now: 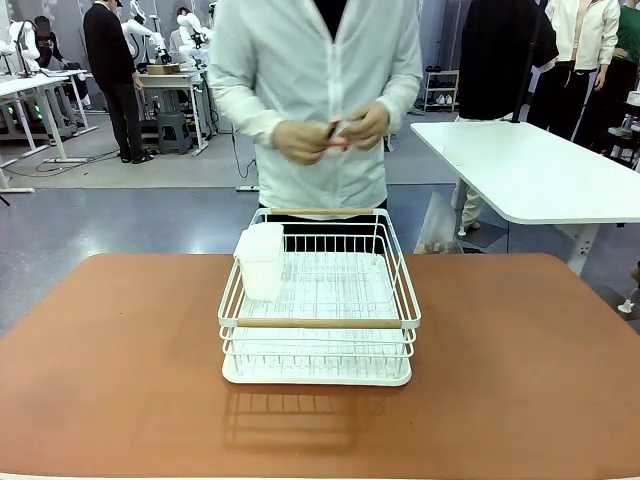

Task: Clean the table.
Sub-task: Pick up the Lint Roller when the human hands it over.

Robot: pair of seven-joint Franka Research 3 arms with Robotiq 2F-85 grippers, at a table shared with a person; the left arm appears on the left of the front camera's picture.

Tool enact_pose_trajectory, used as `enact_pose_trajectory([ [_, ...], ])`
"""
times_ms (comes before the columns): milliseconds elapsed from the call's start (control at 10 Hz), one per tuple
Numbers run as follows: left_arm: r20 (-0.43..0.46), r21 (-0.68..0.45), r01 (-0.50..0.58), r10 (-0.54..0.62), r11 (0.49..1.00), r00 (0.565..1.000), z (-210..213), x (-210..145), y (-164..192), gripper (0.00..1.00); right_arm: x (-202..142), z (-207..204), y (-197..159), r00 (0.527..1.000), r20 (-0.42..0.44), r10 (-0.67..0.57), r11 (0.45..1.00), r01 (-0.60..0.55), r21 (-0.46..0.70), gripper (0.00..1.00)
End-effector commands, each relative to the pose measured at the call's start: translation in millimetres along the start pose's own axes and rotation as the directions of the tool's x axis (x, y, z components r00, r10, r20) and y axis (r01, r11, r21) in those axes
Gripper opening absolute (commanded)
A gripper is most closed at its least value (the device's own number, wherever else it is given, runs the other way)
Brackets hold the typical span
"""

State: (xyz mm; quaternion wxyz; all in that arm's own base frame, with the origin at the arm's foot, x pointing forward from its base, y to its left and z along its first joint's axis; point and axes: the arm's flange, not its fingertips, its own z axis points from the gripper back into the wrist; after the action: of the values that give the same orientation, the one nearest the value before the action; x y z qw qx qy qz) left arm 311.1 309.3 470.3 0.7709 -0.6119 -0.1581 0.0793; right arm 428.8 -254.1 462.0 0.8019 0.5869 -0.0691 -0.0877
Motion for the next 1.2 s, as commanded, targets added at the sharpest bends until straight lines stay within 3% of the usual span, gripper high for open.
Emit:
enact_pose_trajectory([
  [0, -0.001, -0.013, 0.004, -0.004, 1.000, 1.000, 3.1, -3.5, -2.8, 1.00, -0.7, 0.5, 2.3, 1.000, 0.001, 0.002, 1.000, -0.002, 0.000, 1.00],
  [1100, -0.001, -0.013, 0.004, -0.004, 1.000, 1.000, 3.1, -3.5, -2.8, 1.00, -0.7, 0.5, 2.3, 1.000, 0.001, 0.002, 1.000, -0.002, 0.000, 1.00],
])
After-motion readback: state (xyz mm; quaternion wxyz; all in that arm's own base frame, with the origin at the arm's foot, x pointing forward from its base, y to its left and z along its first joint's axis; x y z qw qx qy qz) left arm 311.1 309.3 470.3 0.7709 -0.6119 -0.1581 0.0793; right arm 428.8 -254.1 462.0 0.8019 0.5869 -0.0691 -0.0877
